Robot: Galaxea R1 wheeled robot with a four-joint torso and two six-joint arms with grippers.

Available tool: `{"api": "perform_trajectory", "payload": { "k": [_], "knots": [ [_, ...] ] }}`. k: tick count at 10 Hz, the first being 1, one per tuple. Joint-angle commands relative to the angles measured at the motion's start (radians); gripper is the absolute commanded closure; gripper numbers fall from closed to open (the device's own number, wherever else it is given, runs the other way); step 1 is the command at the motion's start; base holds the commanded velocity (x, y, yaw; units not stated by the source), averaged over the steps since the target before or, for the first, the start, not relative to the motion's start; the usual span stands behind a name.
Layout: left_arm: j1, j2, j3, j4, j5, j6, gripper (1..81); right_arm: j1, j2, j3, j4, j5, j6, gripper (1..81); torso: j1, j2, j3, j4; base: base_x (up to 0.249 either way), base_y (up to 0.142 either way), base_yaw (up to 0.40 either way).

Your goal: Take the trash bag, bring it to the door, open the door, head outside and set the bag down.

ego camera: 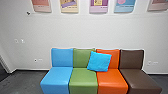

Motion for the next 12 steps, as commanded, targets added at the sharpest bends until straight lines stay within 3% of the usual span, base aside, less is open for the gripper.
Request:
{"api": "perform_trajectory", "payload": {
  "k": [1,4,7,12],
  "knots": [
    [-0.064,0.013,-0.033,-0.002,0.035,0.001,81.1,0.046,0.041,-0.054,-0.044,-0.061,-0.013,1.0,0.000,0.000,0.000,0.000,0.000,0.000,0.000],
    [-0.065,0.030,-0.070,-0.005,-0.020,-0.005,81.1,0.046,0.090,-0.117,-0.064,-0.063,-0.013,1.0,0.000,0.000,0.000,0.000,0.000,0.000,0.000],
    [-0.065,0.038,-0.070,0.001,-0.020,0.000,81.1,0.047,0.119,-0.183,-0.063,-0.061,-0.012,1.0,0.000,0.000,0.000,0.000,0.000,0.000,0.000],
    [-0.065,0.042,-0.071,0.006,-0.013,0.006,81.1,0.043,0.126,-0.183,-0.063,-0.061,-0.012,1.0,0.000,0.000,0.000,0.000,0.000,0.000,0.000]
  ]
}}
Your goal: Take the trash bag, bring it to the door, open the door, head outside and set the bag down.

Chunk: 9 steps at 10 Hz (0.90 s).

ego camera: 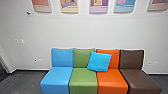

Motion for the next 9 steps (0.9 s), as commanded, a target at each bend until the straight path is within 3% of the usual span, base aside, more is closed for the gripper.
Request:
{"api": "perform_trajectory", "payload": {
  "k": [1,4,9],
  "knots": [
    [-0.065,-0.008,-0.007,0.006,0.070,0.006,81.1,0.040,0.007,0.001,-0.011,-0.058,-0.003,1.0,0.000,0.000,0.000,0.000,0.000,0.000,0.000],
    [-0.066,-0.008,-0.007,0.006,0.073,0.006,81.1,0.039,0.006,-0.001,-0.010,-0.058,-0.003,1.0,0.000,0.000,0.000,0.000,0.000,0.000,0.000],
    [-0.068,-0.008,-0.007,0.006,0.076,0.006,81.1,0.039,0.006,-0.002,-0.010,-0.058,-0.003,1.0,0.000,0.000,0.000,0.000,0.000,0.000,-0.152]
  ]
}}
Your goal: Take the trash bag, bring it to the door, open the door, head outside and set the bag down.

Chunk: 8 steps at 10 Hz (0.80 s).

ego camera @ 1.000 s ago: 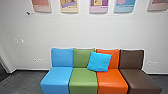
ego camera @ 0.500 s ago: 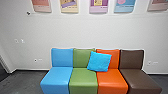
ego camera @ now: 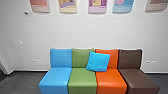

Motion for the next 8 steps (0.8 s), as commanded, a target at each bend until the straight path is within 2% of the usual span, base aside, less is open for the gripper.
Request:
{"api": "perform_trajectory", "payload": {
  "k": [1,8],
  "knots": [
    [-0.072,-0.004,-0.006,0.006,0.072,0.006,81.1,0.040,0.003,0.000,-0.008,-0.059,-0.003,1.0,0.000,0.000,0.000,0.000,0.000,0.000,-0.212],
    [-0.073,-0.001,-0.006,0.006,0.072,0.006,81.1,0.040,0.002,0.000,-0.005,-0.059,-0.003,1.0,0.000,0.000,0.000,0.000,0.000,0.000,-0.259]
  ]
}}
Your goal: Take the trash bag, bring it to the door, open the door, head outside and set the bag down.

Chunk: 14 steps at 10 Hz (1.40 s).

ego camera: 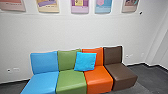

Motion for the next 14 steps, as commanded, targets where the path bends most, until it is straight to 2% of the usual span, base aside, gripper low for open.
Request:
{"api": "perform_trajectory", "payload": {
  "k": [1,14],
  "knots": [
    [-0.063,-0.002,-0.005,0.005,0.067,0.005,81.1,0.042,0.001,0.000,-0.005,-0.058,-0.002,1.0,0.000,0.000,0.000,0.000,0.000,0.000,-0.290],
    [-0.063,0.012,-0.005,0.030,0.068,0.005,81.1,0.040,0.002,-0.003,-0.005,-0.058,0.001,1.0,0.000,0.000,0.000,0.000,0.000,0.000,-0.325]
  ]
}}
